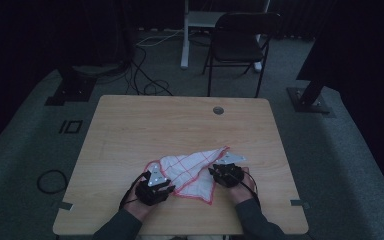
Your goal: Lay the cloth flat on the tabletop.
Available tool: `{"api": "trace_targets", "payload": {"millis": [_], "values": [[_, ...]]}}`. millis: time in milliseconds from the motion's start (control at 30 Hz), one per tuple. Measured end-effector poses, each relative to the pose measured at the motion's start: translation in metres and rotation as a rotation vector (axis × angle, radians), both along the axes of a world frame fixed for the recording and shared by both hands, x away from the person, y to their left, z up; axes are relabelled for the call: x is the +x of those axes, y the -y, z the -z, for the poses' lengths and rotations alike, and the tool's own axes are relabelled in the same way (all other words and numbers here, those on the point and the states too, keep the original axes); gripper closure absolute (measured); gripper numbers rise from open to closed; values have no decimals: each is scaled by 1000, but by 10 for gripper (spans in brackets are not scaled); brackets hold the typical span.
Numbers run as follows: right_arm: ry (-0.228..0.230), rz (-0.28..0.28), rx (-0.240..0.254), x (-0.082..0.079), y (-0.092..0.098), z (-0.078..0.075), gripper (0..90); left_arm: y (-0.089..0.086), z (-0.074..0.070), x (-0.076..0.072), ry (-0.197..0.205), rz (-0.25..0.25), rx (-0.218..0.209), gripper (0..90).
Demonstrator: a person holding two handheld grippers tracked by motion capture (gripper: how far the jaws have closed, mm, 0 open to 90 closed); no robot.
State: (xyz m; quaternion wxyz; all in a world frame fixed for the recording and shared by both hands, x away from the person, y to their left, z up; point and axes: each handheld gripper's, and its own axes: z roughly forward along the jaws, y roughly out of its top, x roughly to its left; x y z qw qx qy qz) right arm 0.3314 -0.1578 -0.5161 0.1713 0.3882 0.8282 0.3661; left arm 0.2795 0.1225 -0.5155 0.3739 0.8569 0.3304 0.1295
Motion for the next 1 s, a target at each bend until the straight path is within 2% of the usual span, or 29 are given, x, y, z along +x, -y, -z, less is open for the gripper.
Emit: {"api": "trace_targets", "payload": {"millis": [167, 433, 533, 600, 733, 867, 1000], "values": [[-13, -29, 4, -14, -5, 7, 716, 11, 3, -1, -2, 38, 15, 672], [-27, -58, 8, -31, -12, 17, 707, 20, 9, 1, -12, 52, 30, 629], [-25, -65, 1, -34, -14, 19, 701, 25, 12, 3, -3, 48, 72, 630], [-28, -68, 3, -36, -14, 19, 700, 26, 13, 4, -2, 45, 96, 656], [-44, -78, -4, -39, -15, 23, 688, 26, 14, 7, -11, 36, 112, 749], [-54, -76, 2, -39, -13, 23, 680, 25, 10, 9, -7, 33, 113, 844], [-52, -78, 8, -40, -12, 24, 677, 22, 5, 13, 7, 27, 112, 868]]}}
